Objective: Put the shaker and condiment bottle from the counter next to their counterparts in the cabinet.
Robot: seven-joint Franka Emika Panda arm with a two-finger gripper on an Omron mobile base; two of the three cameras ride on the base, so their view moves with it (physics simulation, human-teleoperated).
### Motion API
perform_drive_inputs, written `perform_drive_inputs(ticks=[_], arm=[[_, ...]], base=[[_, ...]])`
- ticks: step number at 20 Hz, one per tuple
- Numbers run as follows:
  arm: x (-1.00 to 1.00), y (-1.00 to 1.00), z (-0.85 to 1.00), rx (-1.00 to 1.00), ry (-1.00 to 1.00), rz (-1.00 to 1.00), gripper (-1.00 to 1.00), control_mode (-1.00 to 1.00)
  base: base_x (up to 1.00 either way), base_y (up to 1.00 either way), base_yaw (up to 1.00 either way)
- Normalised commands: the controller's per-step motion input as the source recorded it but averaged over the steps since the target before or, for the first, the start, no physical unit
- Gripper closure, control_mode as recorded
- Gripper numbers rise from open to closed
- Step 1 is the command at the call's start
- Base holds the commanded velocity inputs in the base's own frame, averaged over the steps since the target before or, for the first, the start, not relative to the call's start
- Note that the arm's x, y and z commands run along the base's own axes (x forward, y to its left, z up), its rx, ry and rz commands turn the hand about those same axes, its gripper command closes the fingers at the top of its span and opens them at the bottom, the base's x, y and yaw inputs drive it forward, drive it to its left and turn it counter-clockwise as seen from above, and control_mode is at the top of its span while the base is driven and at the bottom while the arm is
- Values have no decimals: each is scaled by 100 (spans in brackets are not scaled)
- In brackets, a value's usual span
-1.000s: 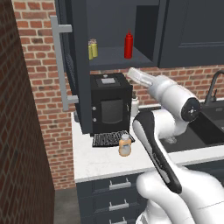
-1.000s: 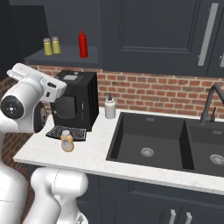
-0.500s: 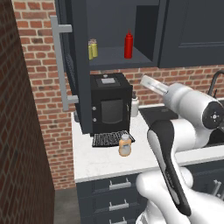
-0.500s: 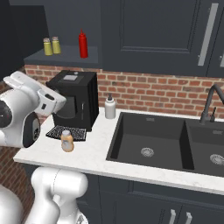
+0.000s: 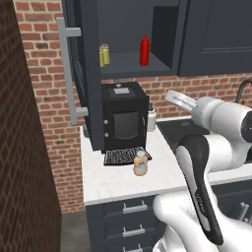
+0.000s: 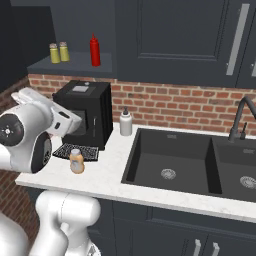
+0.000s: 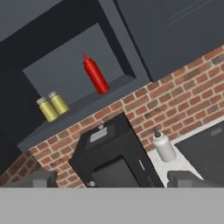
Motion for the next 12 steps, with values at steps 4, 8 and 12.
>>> perform_drive_inputs(ticks=[4,8,12], arm=[[-1,-56,0,0,22,4,-100,-100],[0,-54,-4,0,25,8,-100,-100],[-2,-52,-26,0,22,10,-100,-100]], base=[[0,0,0],[0,0,0],[0,0,0]])
